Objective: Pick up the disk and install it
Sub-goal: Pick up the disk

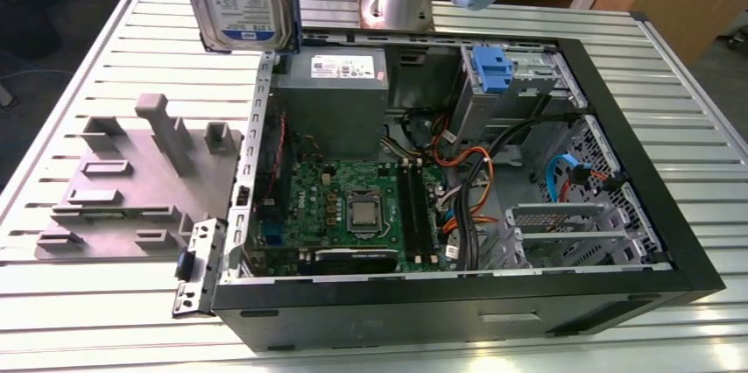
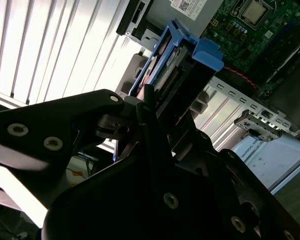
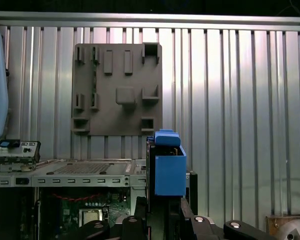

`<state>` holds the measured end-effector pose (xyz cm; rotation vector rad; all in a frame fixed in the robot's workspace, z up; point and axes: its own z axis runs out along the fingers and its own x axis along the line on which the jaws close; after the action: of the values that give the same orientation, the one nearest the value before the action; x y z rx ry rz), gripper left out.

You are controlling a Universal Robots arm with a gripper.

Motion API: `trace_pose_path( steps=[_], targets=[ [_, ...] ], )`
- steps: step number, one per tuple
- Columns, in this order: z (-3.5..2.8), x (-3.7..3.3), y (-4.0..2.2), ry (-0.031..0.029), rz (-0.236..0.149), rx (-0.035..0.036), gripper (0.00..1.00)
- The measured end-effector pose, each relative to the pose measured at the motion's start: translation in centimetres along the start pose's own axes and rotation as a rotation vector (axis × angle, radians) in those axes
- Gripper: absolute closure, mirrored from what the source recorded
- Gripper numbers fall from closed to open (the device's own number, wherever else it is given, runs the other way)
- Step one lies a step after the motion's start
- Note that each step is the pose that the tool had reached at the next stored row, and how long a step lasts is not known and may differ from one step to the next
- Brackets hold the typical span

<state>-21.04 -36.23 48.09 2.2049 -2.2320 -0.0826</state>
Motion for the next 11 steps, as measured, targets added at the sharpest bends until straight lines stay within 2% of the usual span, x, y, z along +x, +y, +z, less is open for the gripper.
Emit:
trace_pose_path(
  steps=[11],
  targets=[
    [-0.06, -0.02, -1.67, 0.0, 0.0, 0.0, 0.65]
  ],
)
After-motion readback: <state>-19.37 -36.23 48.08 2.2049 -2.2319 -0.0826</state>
